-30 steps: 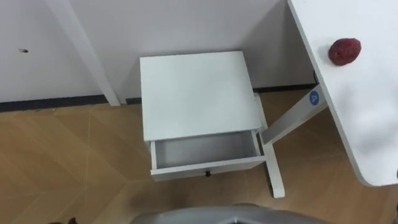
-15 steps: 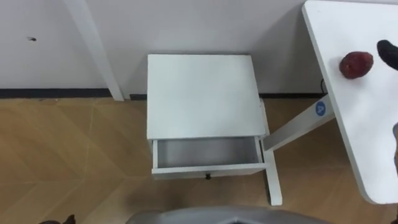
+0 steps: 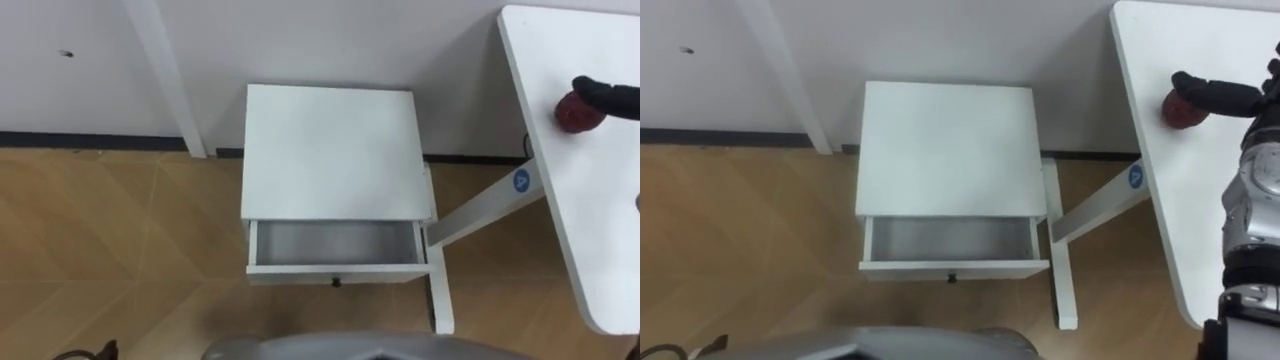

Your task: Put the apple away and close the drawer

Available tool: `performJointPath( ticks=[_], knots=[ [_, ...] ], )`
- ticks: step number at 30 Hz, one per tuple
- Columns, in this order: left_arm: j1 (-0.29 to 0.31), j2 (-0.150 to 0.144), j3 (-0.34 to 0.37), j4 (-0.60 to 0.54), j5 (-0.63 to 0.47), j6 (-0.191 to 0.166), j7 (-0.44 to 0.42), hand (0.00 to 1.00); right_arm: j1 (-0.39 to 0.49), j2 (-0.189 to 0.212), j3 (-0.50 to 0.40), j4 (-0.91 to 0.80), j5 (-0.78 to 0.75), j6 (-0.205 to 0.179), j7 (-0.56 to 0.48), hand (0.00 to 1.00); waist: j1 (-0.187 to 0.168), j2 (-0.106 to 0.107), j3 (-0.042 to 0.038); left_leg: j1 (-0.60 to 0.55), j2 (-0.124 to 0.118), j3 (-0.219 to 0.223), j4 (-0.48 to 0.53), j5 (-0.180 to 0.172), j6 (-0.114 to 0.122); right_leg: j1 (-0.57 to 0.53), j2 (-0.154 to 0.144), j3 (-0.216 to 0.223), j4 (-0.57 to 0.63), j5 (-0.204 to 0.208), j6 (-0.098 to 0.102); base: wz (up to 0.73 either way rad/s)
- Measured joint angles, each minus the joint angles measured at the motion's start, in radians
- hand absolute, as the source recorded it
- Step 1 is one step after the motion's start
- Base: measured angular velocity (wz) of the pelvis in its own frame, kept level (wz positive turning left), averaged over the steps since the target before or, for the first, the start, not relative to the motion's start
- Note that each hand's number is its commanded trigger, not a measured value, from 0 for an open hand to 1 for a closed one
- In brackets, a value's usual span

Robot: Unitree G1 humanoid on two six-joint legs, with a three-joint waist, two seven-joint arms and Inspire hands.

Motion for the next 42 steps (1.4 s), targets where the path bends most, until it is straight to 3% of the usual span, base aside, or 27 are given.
performJointPath(
  ticks=[9, 16, 20, 29, 35, 39, 42],
  knots=[
    [0.002, 0.0, 0.0, 0.0, 0.0, 0.005, -0.003, 0.0, -0.003, -0.01, 0.02, 0.033, 0.0, 0.013, 0.087, 0.0, 0.022, 0.01, 0.0053, 0.011, 0.0, -0.021, 0.004, 0.0, 0.0, 0.021, -0.002, -0.024, -0.003, 0.0, 0.0, 0.06],
    [0.01, 0.004, 0.0, 0.019, 0.023, 0.005, -0.027, 0.0, -0.024, -0.02, 0.023, 0.107, -0.009, 0.008, 0.128, 0.0, 0.033, 0.017, 0.0007, 0.011, -0.002, -0.027, 0.005, 0.001, -0.002, 0.027, -0.001, -0.032, -0.015, 0.0, 0.0, 0.02],
    [0.017, 0.009, -0.002, 0.036, 0.022, 0.007, -0.034, 0.0, -0.039, -0.031, 0.029, 0.176, -0.041, 0.007, 0.127, 0.0, 0.042, 0.006, -0.0053, 0.016, -0.002, -0.033, 0.007, 0.001, -0.002, 0.034, -0.001, -0.038, -0.016, 0.0, 0.0, 0.03],
    [0.004, 0.01, -0.001, 0.068, 0.064, 0.006, -0.045, 0.0, -0.04, -0.031, 0.027, 0.2, -0.075, 0.002, 0.115, 0.0, 0.049, 0.014, -0.0004, 0.009, -0.002, -0.048, 0.015, 0.002, -0.004, 0.043, -0.002, -0.054, -0.016, 0.0, 0.0, 0.04],
    [0.008, 0.01, -0.001, 0.068, 0.066, 0.006, -0.042, 0.0, -0.04, -0.031, 0.026, 0.239, -0.08, -0.012, 0.083, 0.0, 0.05, 0.016, -0.0015, 0.007, -0.001, -0.047, 0.015, 0.002, -0.005, 0.043, -0.001, -0.053, -0.016, 0.001, -0.001, 0.0],
    [0.002, 0.008, -0.001, 0.068, 0.065, 0.005, -0.036, 0.0, -0.04, -0.031, 0.027, 0.299, -0.116, -0.007, 0.092, 0.0, 0.049, 0.023, -0.0064, 0.009, -0.002, -0.047, 0.019, 0.002, -0.005, 0.043, -0.002, -0.06, -0.016, 0.001, -0.002, 0.0],
    [0.001, 0.008, -0.001, 0.068, 0.065, 0.005, -0.03, 0.0, -0.039, -0.031, 0.027, 0.317, -0.124, -0.005, 0.094, 0.0, 0.045, 0.043, -0.0077, 0.012, -0.003, -0.046, 0.015, 0.003, -0.004, 0.043, -0.004, -0.067, -0.016, 0.001, -0.002, 0.0]
  ],
)
